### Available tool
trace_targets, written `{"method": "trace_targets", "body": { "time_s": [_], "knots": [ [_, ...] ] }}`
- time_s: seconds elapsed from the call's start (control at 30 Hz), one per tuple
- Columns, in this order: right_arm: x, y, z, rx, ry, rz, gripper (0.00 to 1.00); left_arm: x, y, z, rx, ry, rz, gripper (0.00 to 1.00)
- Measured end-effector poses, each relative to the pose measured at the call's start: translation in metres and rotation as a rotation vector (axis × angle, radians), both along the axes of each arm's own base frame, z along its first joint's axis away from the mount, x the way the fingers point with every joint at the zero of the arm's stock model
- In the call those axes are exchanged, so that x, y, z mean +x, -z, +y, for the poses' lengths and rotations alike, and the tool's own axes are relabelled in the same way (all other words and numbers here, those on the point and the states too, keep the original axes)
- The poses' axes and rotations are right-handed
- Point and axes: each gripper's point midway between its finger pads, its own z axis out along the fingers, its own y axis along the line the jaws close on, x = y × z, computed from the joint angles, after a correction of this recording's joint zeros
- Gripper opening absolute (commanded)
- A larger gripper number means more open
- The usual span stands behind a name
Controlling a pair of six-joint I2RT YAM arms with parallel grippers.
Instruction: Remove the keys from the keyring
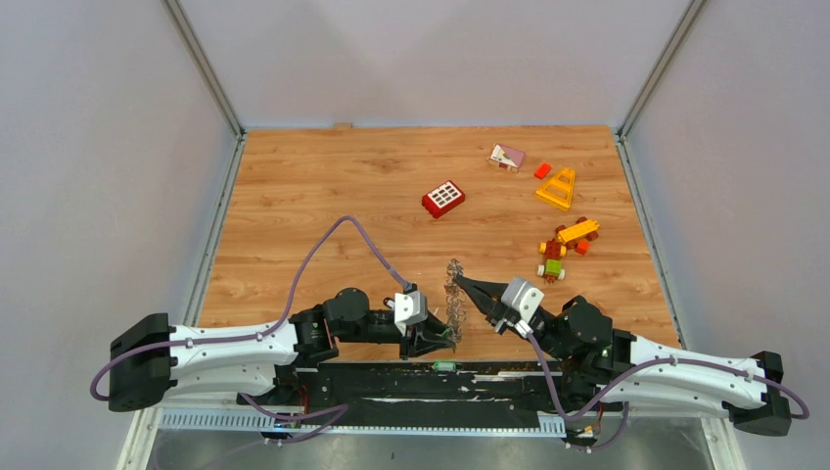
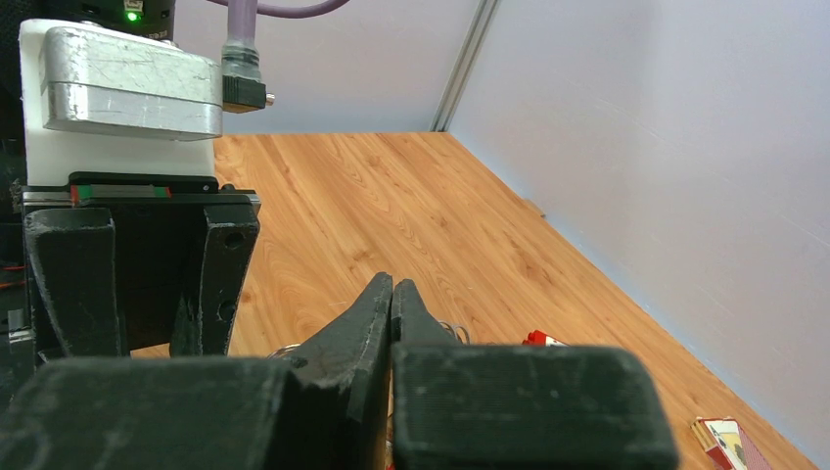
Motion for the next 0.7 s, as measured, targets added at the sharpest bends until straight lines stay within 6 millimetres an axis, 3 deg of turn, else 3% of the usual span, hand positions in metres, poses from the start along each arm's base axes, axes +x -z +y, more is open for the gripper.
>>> {"method": "trace_targets", "body": {
  "time_s": [0.1, 0.33, 0.6, 0.7],
  "knots": [
    [-0.0001, 0.0001, -0.0004, 0.001, 0.0, 0.0, 0.0, -0.0005, 0.0006, 0.0001, 0.003, 0.003, 0.001, 0.29],
    [-0.0002, -0.0004, -0.0009, 0.004, 0.0, 0.0, 0.0, -0.0004, -0.0001, -0.0002, 0.01, 0.003, 0.003, 0.28],
    [-0.0003, -0.0004, -0.0009, 0.004, 0.0, -0.001, 0.0, 0.0, -0.0012, -0.0006, 0.012, 0.003, 0.0, 0.05],
    [-0.0003, -0.0004, -0.0009, 0.004, 0.0, -0.001, 0.0, 0.0, -0.0017, -0.0008, 0.014, 0.004, -0.003, 0.01]
  ]
}}
